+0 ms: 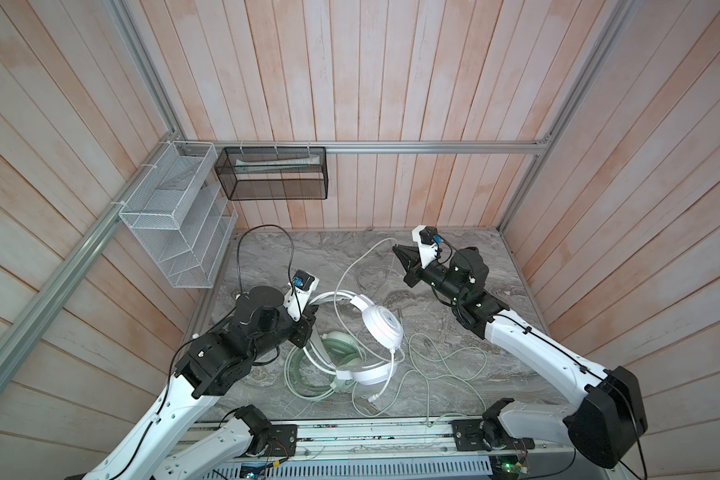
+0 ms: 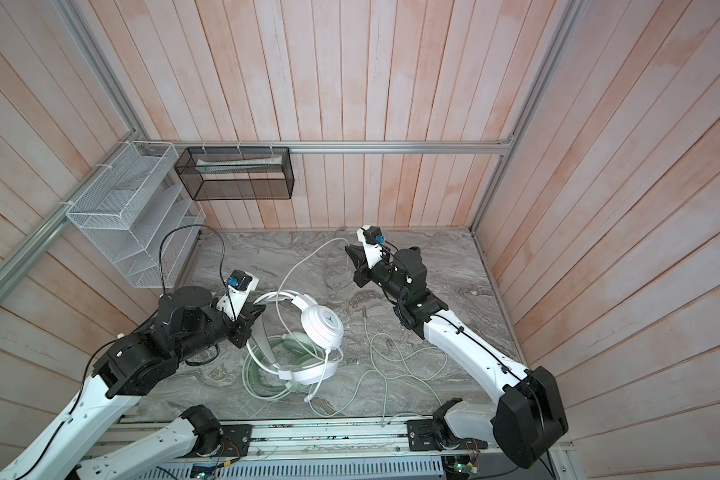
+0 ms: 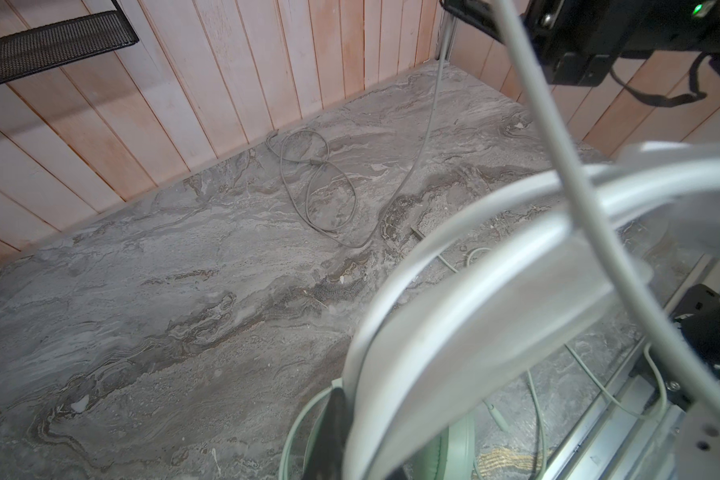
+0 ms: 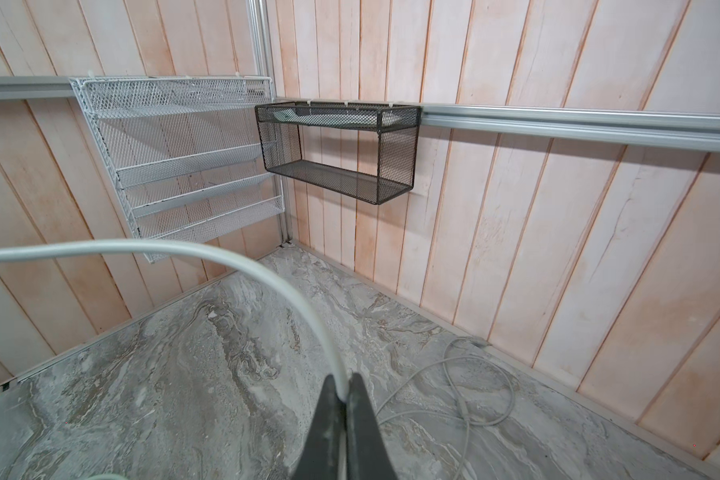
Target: Wrap the headphones
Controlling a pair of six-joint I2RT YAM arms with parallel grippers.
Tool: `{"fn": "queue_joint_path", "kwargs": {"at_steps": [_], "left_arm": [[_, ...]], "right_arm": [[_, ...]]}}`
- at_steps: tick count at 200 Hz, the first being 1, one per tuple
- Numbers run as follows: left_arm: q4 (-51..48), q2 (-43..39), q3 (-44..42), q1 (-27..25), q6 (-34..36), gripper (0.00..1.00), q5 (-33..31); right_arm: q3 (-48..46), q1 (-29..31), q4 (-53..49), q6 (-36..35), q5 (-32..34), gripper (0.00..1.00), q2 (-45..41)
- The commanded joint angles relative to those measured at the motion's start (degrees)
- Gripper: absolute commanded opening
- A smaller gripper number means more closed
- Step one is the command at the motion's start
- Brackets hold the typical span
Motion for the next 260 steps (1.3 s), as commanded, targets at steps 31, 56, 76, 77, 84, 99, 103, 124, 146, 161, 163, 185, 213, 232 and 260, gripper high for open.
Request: {"fn": "queue_joint_path", "kwargs": {"at_steps": [31,56,76,77,84,99,103,124,146,161,163,185,213,232,260], "left_arm": [[4.7,-1.3,1.5,0.1,-2.5,0.0,2.6],[5.1,-1.9,2.4,0.1,-2.9,0.0,2.7],[5.4,-2.4,2.6,0.1,-3.2,0.0,2.5],[5.4,-2.5,2.6,0.1,-3.2,0.0,2.5],[5.4,-2.5,2.6,0.2,-3.5,0.0,2.7],[5.7,-2.3,2.8,0.1,-4.2,0.0,3.1],[5.8,-2.3,2.8,0.2,-4.2,0.0,3.3],[6.0,-2.1,3.6,0.2,-4.2,0.0,3.5],[6.2,-2.1,4.8,0.4,-6.9,0.0,3.6],[6.8,-1.7,5.6,0.5,-8.5,0.0,3.8],[6.9,-1.6,5.7,0.5,-8.9,0.0,3.7],[8.1,-0.8,6.9,0.8,-11.9,0.0,2.7],[9.0,0.9,8.2,1.3,-16.2,0.0,1.6],[8.7,2.7,9.7,2.2,-19.8,0.0,-0.8],[8.7,4.1,12.1,5.3,-23.8,0.0,-2.0]], "right_arm": [[-3.5,-1.0,3.7,2.2,0.9,0.0,0.1],[-4.8,-1.2,4.7,2.7,2.5,0.0,0.5],[-6.9,-2.8,7.9,4.9,1.7,0.0,0.1],[-7.0,-2.8,8.0,5.0,1.6,0.0,0.1],[-7.0,-3.0,8.1,5.3,1.0,0.0,0.4],[-6.6,-3.0,7.6,5.6,-0.1,0.0,1.3],[-6.7,-3.0,7.7,5.7,-0.3,0.0,1.3],[-8.6,-3.0,9.3,6.8,0.5,0.0,1.0],[-9.4,-2.9,10.2,7.9,-1.3,0.0,1.5],[-10.0,-2.7,11.5,9.8,-3.4,0.0,2.8],[-10.0,-2.7,11.7,10.0,-3.6,0.0,3.0],[-11.6,-0.8,13.5,11.1,-4.3,0.0,4.6],[-12.4,4.0,13.5,10.4,-3.1,0.0,6.0],[-13.1,7.2,13.4,9.9,-1.3,0.0,6.2],[-16.5,7.9,18.2,13.1,-3.1,0.0,5.5]]}}
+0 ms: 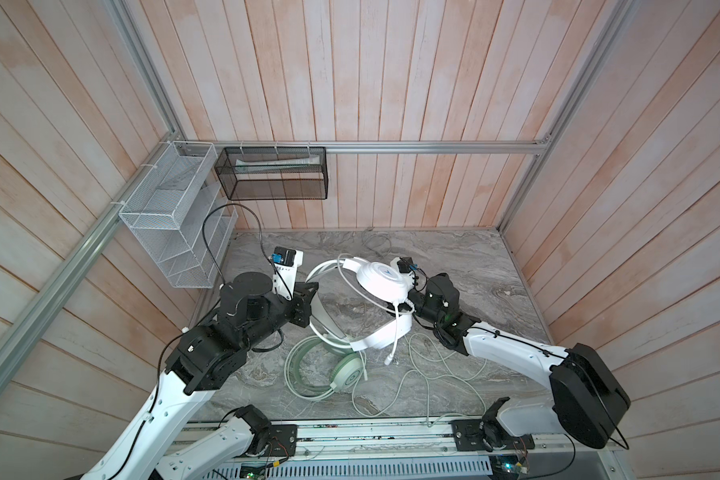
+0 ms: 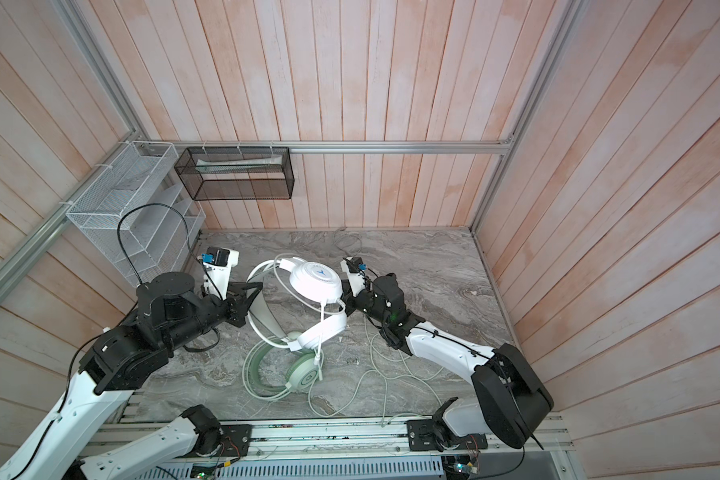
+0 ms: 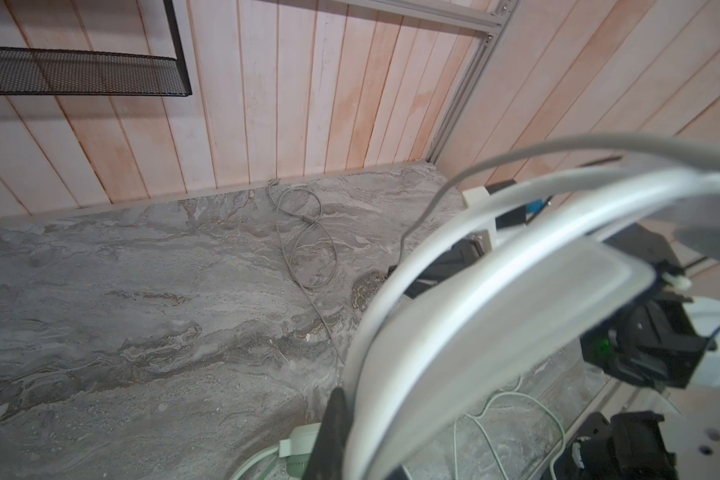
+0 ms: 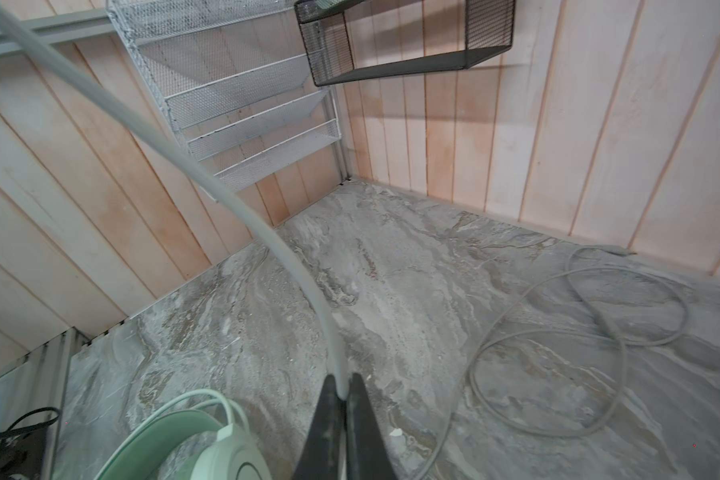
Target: Wrap the headphones
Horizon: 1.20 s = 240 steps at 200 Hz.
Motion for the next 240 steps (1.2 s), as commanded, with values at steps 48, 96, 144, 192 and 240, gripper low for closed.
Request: {"fn": "queue_joint_path", "kwargs": {"at_steps": [48,96,144,192,240], "left_arm": [[-1.0,5.8,12.0,4.2,-11.2,0.0,-4.4],[-5.4,9.8,15.2,14.7,-11.4,0.0,-0.8],[-3.5,13.7,13.2,18.5,-11.7,0.0,-4.7],[0.6,16.3,9.0,20.8,-12.5,0.0,-8.1],[2.9,18.8,5.8,21.1,-11.8,0.0,-12.8]], "right_arm": [[-4.3,2.2,5.6,2.7,0.1,0.0,-0.9],[-8.5,4.8,5.8,3.1,0.3,0.0,-2.6],[-8.9,12.2,1.1,1.4,3.4,0.0,-5.4],[-4.9,20.8,-11.9,-4.4,10.2,0.0,-7.3],[0.1,25.9,-21.7,-8.7,19.4,0.0,-7.7]]}}
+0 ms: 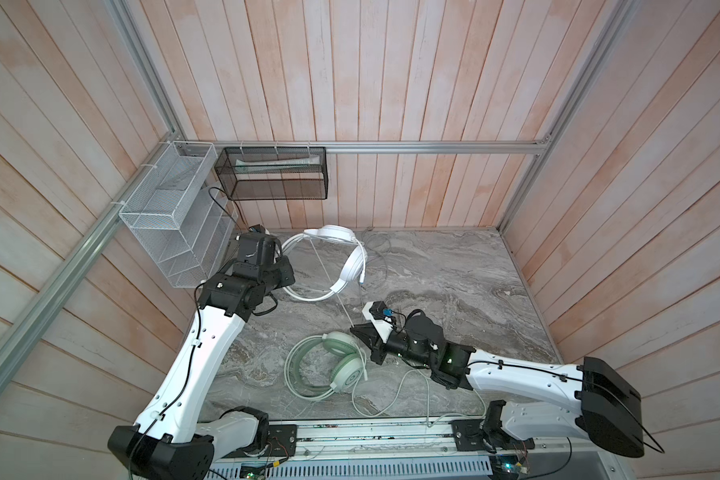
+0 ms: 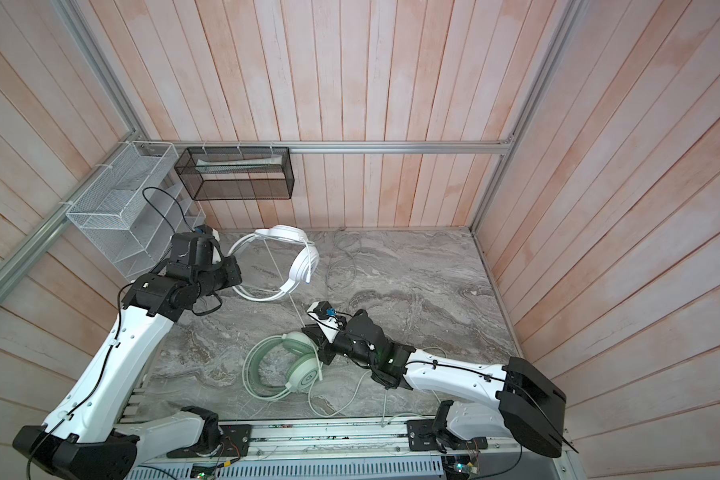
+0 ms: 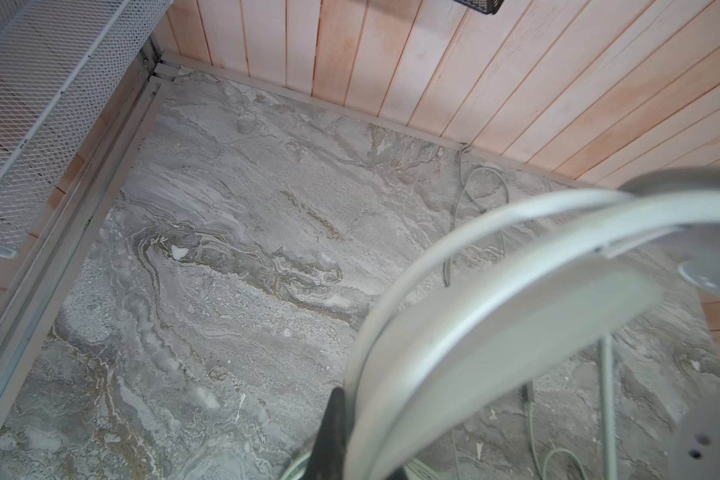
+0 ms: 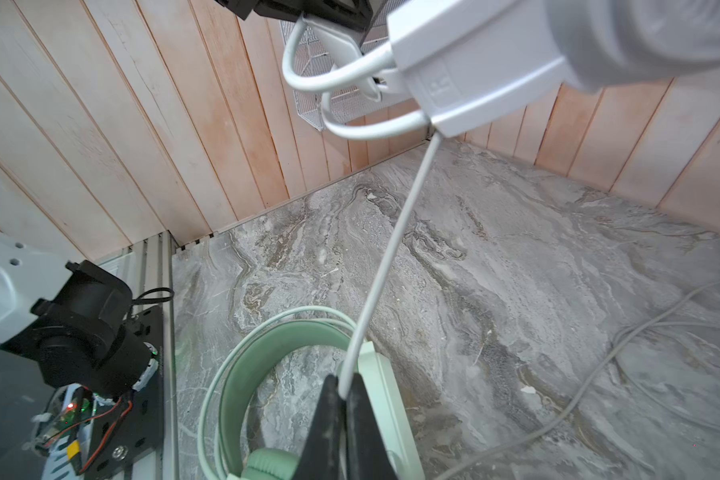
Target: Wrap the headphones
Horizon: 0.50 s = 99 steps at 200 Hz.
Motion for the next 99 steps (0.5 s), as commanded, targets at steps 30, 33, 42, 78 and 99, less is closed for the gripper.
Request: {"fn": "queue_joint_path", "kwargs": {"at_steps": [30,33,42,78,99], "left_arm": [[11.2,1.0,-3.8,1.1,-2.2,0.0,-8.4],[11.2,1.0,-4.2,1.1,-2.0,0.0,-8.7],[11.5,1.0,-5.3,1.1,-1.9,0.0,-9.4],[12.4,1.7,-9.6,1.0,-1.9,0.0,-9.7],[13.0,2.1,-11.5,0.7,-1.9,0.0,-9.7]], "right_arm": [[7.8,7.0,-17.5,-7.7,15.1,0.0,0.8],[8.2,7.2,-18.2,-8.1,15.9,0.0,0.9],[9.4,8.3,-19.7,-9.2,19.1,0.0,1.0],[15.4,10.8,-25.2,-13.8,30.0,0.0,2.4],[18.1,12.3,-26.2,-16.8,35.2,0.0,3.7]]}}
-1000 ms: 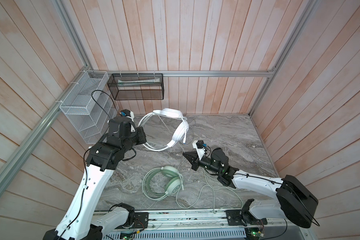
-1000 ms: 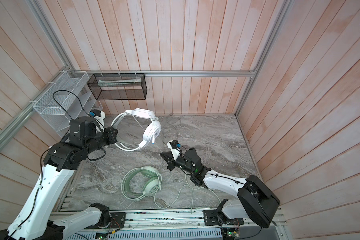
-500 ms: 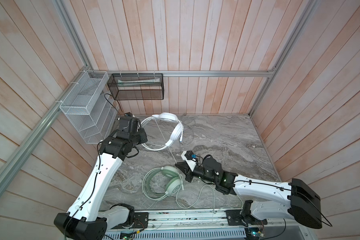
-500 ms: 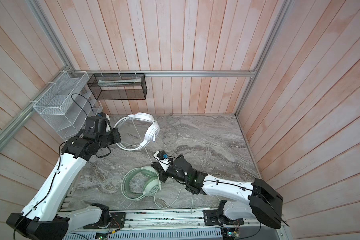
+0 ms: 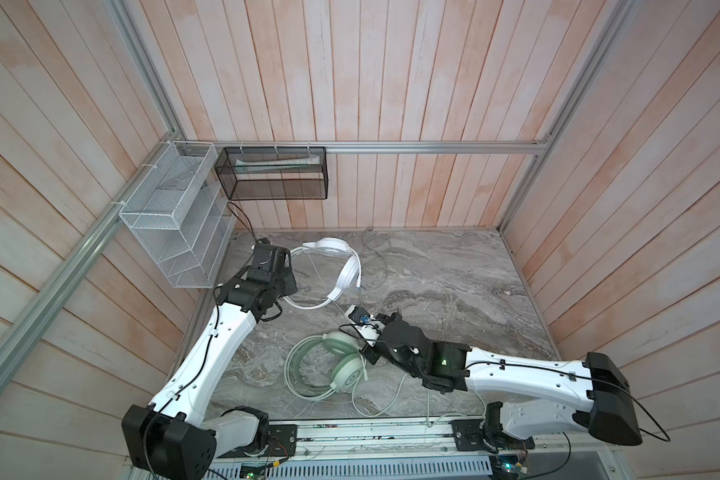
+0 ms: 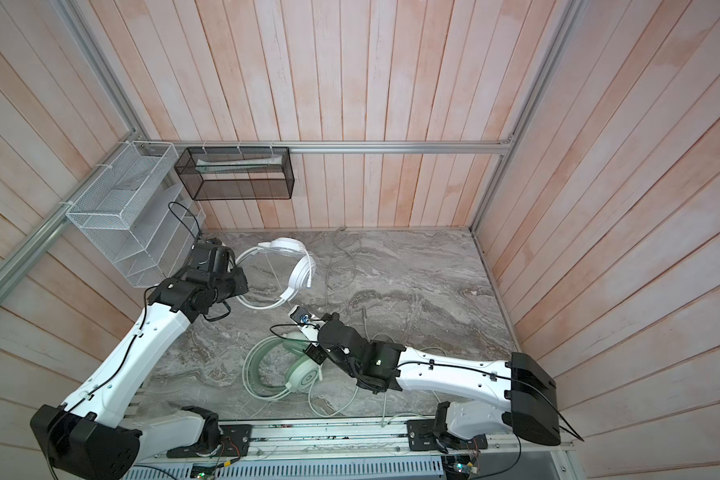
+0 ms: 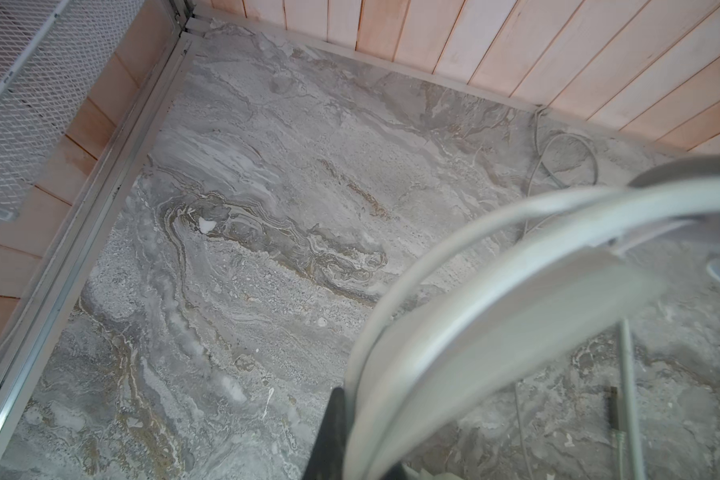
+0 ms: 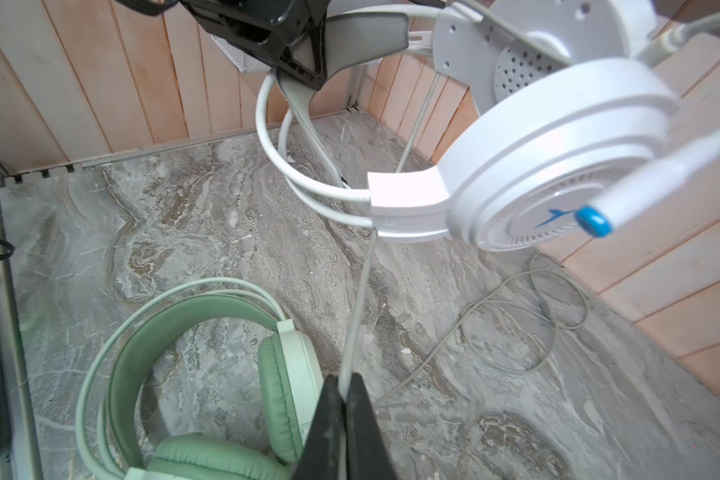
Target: Wrap the headphones
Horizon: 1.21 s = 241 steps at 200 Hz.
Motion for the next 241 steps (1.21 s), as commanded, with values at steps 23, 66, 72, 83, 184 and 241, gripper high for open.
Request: {"fn": "queue_joint_path", "kwargs": {"at_steps": [23,66,72,83,184,241], "left_arm": [[7.6,1.1,-2.9,-0.1,-1.9,0.0,-5.4],[7.9,2.0,-4.9,-1.6,-0.8,0.0,-5.6],[8.1,2.1,-5.1,-1.8,-0.6,0.0,-5.6],[8.2,2.2,-5.5,-2.1,-0.3,0.0,-5.5],[8.8,2.1,-6.9,-3.0,0.5,0.0,-3.6],[6.7,-1.4,-2.6,-3.0,-0.7,0.0,-2.6]], "right_arm": [[6.4,3.5,-5.0,-7.9,13.2,0.0,2.9],[9.5,4.0,-1.6,-13.7,19.4,0.0,4.8],[9.6,4.0,-0.7,-14.5,19.8,0.0,4.8],[9.9,4.0,0.9,-16.0,20.8,0.0,5.1],[11.3,3.7,10.5,-24.7,23.0,0.16,8.9],[8.5,3.4,4.2,-14.8,15.6,0.31,0.7]]}}
